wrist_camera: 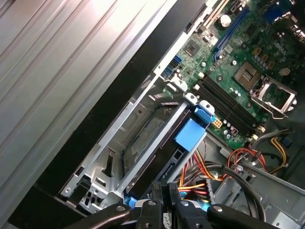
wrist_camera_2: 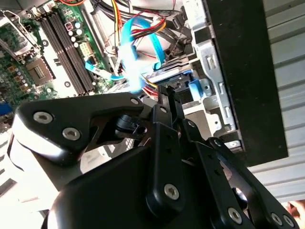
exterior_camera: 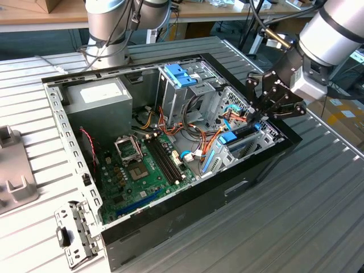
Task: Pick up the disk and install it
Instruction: 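Insert the first disk wire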
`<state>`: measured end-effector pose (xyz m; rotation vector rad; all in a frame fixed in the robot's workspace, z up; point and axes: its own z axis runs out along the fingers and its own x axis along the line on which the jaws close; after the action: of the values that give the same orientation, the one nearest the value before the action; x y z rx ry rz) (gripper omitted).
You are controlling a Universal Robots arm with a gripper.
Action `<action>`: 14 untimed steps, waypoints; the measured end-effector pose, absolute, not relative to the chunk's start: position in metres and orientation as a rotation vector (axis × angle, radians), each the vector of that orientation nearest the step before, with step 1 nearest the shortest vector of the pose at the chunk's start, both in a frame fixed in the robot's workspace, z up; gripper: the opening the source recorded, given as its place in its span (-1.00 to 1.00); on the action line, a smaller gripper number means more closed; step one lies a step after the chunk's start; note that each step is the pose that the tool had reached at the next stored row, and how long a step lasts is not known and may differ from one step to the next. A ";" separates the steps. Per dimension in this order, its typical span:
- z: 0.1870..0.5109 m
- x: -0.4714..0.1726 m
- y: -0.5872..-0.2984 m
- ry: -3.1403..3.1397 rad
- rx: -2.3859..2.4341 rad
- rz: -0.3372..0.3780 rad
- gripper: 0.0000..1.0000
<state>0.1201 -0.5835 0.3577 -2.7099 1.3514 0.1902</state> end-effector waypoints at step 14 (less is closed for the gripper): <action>0.353 0.120 -0.583 1.597 -2.560 0.173 -0.67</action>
<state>0.1196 -0.5834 0.3534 -2.5604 1.5974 0.1731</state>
